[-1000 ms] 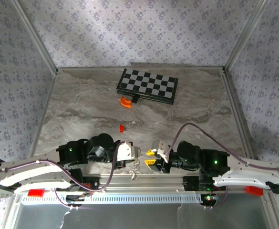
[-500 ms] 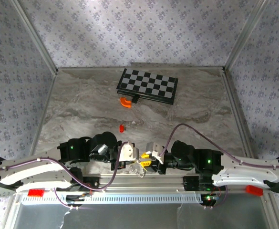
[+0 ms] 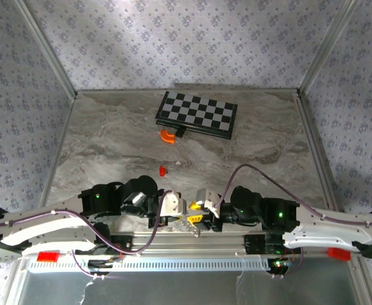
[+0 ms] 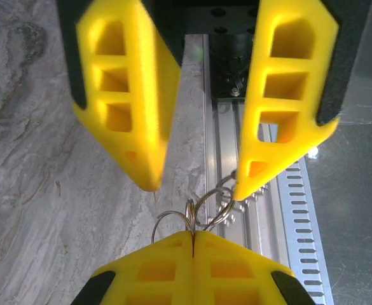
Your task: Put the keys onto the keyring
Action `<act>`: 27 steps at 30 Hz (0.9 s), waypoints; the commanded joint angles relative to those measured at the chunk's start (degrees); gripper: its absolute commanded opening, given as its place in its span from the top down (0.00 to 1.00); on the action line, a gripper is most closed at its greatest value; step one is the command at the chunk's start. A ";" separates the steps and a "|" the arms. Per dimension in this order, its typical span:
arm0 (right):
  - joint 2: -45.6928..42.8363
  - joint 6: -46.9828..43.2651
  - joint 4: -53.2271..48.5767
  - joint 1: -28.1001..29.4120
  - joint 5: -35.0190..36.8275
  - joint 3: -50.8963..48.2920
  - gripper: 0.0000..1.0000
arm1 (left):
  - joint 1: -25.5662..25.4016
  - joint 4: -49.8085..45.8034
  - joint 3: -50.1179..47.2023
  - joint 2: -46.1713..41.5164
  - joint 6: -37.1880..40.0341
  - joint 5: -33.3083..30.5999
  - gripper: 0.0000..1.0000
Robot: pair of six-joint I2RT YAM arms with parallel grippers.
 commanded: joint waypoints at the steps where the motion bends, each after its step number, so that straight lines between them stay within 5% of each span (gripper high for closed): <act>1: -0.02 -1.67 -0.86 -0.37 1.51 1.27 0.63 | -0.11 -0.74 2.64 0.15 1.17 1.95 1.00; 14: 2.70 -0.92 -0.95 -0.26 -4.15 1.53 0.80 | -0.07 -2.07 4.45 2.45 2.08 2.26 1.00; 27: 3.70 -1.54 -1.68 -0.34 -1.72 2.01 1.00 | -0.12 -1.83 4.41 2.15 2.09 2.65 1.00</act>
